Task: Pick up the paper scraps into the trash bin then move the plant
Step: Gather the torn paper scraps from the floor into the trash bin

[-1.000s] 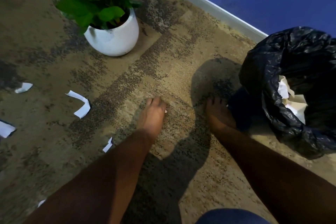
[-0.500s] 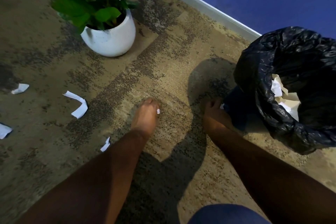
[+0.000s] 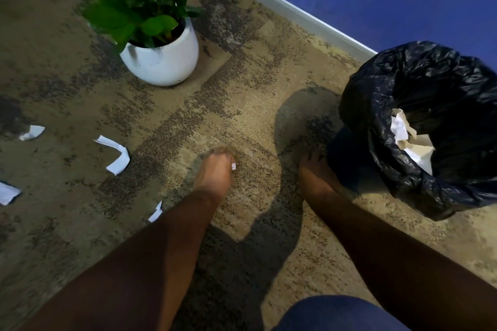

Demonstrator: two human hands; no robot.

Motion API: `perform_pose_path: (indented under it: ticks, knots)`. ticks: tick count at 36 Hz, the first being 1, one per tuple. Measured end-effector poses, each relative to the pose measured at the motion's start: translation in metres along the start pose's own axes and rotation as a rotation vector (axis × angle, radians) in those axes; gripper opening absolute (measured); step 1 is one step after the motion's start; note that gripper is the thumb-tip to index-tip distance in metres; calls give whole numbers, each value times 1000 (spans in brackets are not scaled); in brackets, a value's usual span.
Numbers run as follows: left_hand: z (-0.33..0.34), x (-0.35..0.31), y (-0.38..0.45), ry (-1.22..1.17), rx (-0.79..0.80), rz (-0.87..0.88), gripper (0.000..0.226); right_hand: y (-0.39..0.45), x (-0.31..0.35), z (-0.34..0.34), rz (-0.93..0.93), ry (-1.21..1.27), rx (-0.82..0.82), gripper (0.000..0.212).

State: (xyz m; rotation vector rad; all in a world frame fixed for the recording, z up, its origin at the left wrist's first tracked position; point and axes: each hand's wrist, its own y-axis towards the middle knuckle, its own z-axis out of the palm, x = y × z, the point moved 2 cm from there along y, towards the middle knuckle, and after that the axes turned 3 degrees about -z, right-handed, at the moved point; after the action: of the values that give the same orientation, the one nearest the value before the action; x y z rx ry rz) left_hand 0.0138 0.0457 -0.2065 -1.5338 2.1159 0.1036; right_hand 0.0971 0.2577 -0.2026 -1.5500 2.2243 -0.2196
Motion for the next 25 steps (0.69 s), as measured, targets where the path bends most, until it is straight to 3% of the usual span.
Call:
perform_pose_path:
  ticks: [3, 8, 12, 16, 25]
  knots:
    - [-1, -7, -1, -17, 7, -50, 24, -4, 7, -9, -70, 162, 75, 57]
    - [-9, -24, 5, -83, 39, -79, 29, -12, 19, -30, -283, 314, 41, 53]
    - [-24, -44, 5, -107, 2, -70, 18, -16, 26, -51, -293, 372, -114, 37]
    - [-51, -71, 7, -147, -99, -23, 15, -20, 25, -82, -290, 416, -233, 36]
    - [-113, -170, 10, -378, -281, 129, 23, -34, -15, -182, -230, 416, -662, 29]
